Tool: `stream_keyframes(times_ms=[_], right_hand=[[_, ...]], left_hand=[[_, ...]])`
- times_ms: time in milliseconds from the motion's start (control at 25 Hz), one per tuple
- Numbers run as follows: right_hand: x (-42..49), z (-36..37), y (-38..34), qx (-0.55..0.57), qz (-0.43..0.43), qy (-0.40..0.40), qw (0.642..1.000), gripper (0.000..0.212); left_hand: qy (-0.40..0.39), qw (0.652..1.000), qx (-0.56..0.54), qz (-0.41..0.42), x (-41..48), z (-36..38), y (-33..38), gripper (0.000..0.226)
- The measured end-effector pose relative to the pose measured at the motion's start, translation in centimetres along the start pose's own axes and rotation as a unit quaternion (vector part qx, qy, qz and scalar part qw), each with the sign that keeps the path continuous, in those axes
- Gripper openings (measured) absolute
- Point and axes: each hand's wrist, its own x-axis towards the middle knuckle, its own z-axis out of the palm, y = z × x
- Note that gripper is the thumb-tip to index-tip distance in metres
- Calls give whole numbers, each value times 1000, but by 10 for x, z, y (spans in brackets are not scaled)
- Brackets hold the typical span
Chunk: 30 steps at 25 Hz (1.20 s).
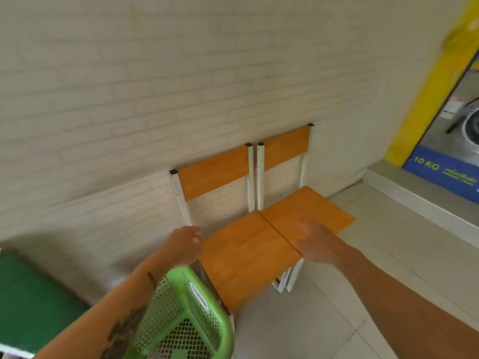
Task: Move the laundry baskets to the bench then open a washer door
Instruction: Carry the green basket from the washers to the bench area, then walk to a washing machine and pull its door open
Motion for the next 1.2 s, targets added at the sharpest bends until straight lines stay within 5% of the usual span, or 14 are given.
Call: stream_keyframes(times_ms=[160, 360, 680, 1200], right_hand=[[-36, -79, 78, 25, 40, 89, 995, 35], [-57, -169, 208, -13, 100, 167, 981, 64], [-106, -317, 397, -27, 191, 254, 948, 61], [-43, -500, 644, 14, 339, 317, 886, 61]], left_hand=[[-35, 992, 22, 121, 30, 22, 134, 42], [-57, 973, 6, 225, 66, 78, 318, 43], [-105, 943, -100, 299, 93, 183, 583, 28], [-160, 866, 1, 474, 227, 317, 916, 21]])
